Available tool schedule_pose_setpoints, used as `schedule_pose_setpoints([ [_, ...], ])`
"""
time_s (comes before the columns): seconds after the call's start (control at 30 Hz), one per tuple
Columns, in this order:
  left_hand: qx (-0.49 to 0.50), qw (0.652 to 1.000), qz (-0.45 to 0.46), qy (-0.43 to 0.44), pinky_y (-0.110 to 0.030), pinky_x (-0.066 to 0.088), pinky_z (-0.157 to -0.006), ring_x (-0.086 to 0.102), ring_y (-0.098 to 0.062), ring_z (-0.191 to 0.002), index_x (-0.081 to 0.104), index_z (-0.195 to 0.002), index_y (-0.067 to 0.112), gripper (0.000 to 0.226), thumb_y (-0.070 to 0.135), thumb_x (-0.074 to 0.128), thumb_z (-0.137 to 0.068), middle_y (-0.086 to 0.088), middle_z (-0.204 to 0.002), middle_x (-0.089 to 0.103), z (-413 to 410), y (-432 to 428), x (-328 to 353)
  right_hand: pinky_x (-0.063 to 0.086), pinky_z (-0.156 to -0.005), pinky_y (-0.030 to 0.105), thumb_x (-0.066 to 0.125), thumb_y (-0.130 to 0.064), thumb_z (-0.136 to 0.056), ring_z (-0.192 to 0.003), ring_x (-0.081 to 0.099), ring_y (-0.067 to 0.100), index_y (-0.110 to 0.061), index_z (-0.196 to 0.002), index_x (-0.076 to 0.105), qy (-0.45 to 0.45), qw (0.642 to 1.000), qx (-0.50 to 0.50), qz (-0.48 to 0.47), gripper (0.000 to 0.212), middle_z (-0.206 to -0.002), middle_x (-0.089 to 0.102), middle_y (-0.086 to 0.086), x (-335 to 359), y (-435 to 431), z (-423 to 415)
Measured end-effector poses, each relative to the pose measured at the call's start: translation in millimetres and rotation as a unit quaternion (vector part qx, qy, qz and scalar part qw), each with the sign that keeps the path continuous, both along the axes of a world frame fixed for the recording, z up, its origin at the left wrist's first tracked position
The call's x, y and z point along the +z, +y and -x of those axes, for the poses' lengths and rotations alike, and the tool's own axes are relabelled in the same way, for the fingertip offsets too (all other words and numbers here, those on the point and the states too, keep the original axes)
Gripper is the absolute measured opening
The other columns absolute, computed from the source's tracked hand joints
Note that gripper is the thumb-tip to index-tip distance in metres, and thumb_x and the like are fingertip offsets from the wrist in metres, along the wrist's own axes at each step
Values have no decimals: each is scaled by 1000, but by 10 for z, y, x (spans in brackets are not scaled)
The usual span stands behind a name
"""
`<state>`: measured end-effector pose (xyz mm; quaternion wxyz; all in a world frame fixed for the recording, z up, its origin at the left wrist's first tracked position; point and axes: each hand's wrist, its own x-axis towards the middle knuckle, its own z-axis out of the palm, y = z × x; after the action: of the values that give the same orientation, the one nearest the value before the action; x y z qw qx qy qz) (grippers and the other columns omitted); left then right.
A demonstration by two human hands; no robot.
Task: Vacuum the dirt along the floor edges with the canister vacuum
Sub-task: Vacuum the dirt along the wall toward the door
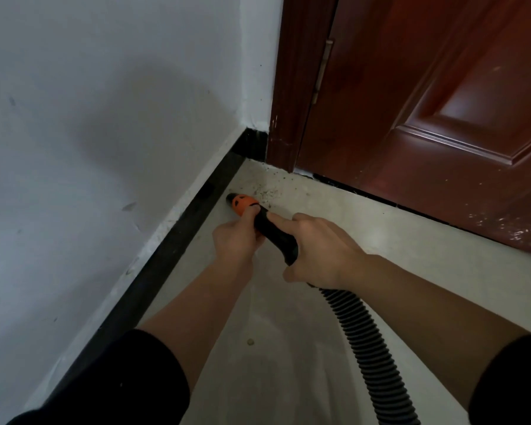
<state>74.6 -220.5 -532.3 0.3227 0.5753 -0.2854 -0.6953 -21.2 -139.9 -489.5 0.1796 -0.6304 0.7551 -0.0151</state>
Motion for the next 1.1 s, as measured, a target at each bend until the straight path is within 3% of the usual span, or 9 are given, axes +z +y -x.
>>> schedule_pose_setpoints([
  [0.13,15,1000,9,-14,-13,51,-48,65,-11,-59,64,-69,5,25,18,68,-90,-9,-69,65,-36,221,14,33,-52,24,76,-32,-69,-72,47,14,-39,-152,13,-13,1000,4,-1,105,-91,44,-4,-34,180,-12],
  [0.23,14,1000,10,-10,-11,49,-48,62,-6,-51,64,-70,4,24,18,68,-90,-7,-68,63,-48,361,11,27,-50,21,75,-31,-68,-68,43,10,-41,-152,10,-17,1000,8,-1,106,-89,43,-6,-59,343,-25],
  [0.37,-7,1000,4,0,-12,50,-50,65,-11,-62,64,-73,6,22,17,67,-91,-9,-75,66,-2,489,22,32,-52,21,73,-29,-68,-70,45,10,-40,-152,11,-21,1000,-4,5,105,-87,41,-8,-70,524,9],
  [0.6,-25,999,-12,30,-14,54,-54,67,-11,-63,63,-72,5,21,14,68,-90,-11,-76,67,122,560,45,24,-49,17,74,-30,-70,-73,43,10,-39,-152,11,-12,1000,-15,3,103,-89,40,-8,-21,641,105],
  [0.97,-54,998,-15,37,-17,54,-56,70,-17,-70,66,-75,2,20,16,70,-89,-20,-88,71,243,688,-19,33,-52,19,74,-30,-68,-66,45,7,-42,-151,14,-24,999,-26,-5,103,-87,43,-9,12,821,268],
  [1.1,-75,997,-13,31,-23,54,-64,70,-18,-72,65,-72,4,22,18,71,-87,-19,-85,71,338,704,-36,34,-53,22,75,-31,-68,-65,43,6,-44,-150,12,-19,999,-40,-6,105,-85,40,-10,16,862,350],
])
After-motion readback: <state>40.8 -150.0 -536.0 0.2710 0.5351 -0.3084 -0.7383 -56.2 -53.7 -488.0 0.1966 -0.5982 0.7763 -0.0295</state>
